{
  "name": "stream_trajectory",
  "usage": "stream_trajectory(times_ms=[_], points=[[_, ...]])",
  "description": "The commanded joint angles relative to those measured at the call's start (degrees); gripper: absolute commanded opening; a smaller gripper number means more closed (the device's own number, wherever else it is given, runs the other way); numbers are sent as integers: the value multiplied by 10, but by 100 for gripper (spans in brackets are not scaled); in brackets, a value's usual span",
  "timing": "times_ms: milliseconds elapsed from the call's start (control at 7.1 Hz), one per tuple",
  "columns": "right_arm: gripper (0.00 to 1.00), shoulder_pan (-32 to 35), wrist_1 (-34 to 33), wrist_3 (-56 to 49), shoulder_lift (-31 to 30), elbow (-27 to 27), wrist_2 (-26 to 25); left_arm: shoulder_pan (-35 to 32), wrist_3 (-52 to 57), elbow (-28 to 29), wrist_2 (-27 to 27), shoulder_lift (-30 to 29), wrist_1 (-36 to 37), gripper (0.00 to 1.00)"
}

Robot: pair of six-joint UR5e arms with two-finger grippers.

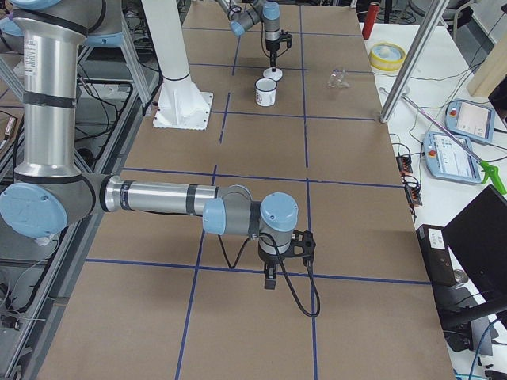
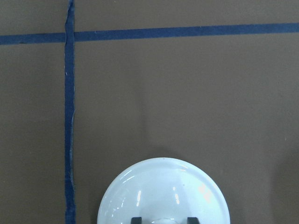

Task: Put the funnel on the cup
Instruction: 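Set the white lid on the table beside the mug, open left gripper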

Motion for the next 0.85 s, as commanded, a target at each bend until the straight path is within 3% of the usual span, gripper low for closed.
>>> stream_trajectory(times_ms=[0,141,563,704], points=[[100,0,0,0,0,0,0,4,-3,3,0,-1,1,80],[100,0,0,0,0,0,0,3,-10,0,1,-1,1,100],[100,0,0,0,0,0,0,-33,-187,-27,8,-49,-15,100],[100,0,0,0,0,0,0,-56,-295,-21,30,-54,-78,100]])
